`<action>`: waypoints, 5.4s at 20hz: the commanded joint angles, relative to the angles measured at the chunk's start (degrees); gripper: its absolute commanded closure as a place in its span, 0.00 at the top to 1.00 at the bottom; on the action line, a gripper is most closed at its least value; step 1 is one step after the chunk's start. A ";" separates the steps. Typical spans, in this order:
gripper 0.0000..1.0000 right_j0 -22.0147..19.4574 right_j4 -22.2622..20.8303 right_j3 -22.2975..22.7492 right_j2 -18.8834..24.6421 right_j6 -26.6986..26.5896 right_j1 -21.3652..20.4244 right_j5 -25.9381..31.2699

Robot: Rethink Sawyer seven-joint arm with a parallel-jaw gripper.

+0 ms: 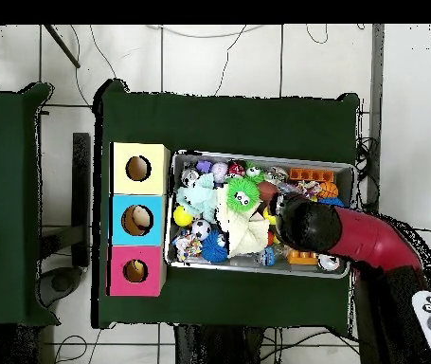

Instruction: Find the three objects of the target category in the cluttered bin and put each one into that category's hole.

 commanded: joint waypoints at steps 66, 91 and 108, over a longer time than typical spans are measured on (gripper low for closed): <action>0.00 0.60 -2.24 -5.12 2.86 5.45 0.18 10.53; 1.00 1.91 1.75 -4.21 2.14 5.05 0.72 7.27; 1.00 -1.36 -3.24 -1.30 1.16 3.91 4.46 -1.69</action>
